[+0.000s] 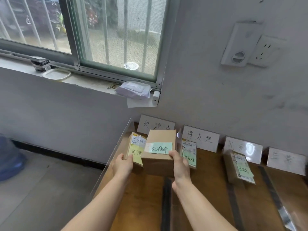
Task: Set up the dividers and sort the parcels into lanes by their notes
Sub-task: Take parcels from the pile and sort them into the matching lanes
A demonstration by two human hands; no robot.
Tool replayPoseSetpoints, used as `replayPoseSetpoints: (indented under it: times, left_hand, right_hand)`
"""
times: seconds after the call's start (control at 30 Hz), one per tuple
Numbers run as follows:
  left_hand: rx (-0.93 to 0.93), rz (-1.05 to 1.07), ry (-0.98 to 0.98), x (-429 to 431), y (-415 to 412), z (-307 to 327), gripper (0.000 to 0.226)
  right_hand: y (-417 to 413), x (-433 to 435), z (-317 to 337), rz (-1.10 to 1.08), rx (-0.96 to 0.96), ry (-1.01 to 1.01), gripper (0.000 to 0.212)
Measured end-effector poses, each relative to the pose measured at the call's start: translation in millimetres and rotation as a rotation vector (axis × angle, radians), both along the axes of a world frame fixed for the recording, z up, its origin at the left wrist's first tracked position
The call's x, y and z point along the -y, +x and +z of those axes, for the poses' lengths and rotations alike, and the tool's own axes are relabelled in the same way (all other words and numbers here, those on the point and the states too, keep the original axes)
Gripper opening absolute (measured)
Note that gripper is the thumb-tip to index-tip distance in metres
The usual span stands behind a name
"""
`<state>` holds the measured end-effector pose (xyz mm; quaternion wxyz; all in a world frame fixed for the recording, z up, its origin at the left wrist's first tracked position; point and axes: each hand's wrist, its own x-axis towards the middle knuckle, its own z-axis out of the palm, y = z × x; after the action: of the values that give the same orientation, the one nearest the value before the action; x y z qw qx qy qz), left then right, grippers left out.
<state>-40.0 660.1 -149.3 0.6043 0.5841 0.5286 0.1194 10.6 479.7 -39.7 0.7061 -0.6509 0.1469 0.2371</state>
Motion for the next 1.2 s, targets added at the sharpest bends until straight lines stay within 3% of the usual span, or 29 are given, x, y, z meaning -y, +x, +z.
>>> replayPoseSetpoints:
  times: [0.1,0.23,0.5,0.73,0.93,1.1,1.2]
  left_hand:
    - [-0.053,-0.053,0.043,3.5,1.4,17.7,0.060]
    - [-0.119,-0.106,0.115,10.6,5.5,35.4,0.047]
    - [-0.330,-0.354,0.429,3.0,8.9,26.8,0.029]
    - [-0.342,-0.433,0.453,-7.4,4.3,17.3,0.029]
    - [-0.350,-0.457,0.555,-7.8,7.3,18.2,0.028]
    - [-0.348,-0.481,0.568,-8.8,7.0,19.7,0.029]
    - [-0.323,-0.495,0.516,-12.5,7.3,20.9,0.029]
  right_hand:
    - [1.7,-2.6,-8.7,-0.020,-0.012,-0.024,0.058]
    - [5.0,-8.6,-16.1,-0.022,0.013,-0.088,0.047]
    - [11.8,-17.6,-33.6,-0.017,0.015,-0.144,0.057]
    - [20.9,-17.4,-43.8,-0.042,-0.008,-0.159,0.061]
    - [32.6,-17.4,-53.1,-0.027,-0.019,-0.181,0.045]
    - [35.4,-23.1,-61.0,0.095,0.092,-0.431,0.048]
    - [25.5,-31.5,-57.3,0.229,0.412,-0.721,0.061]
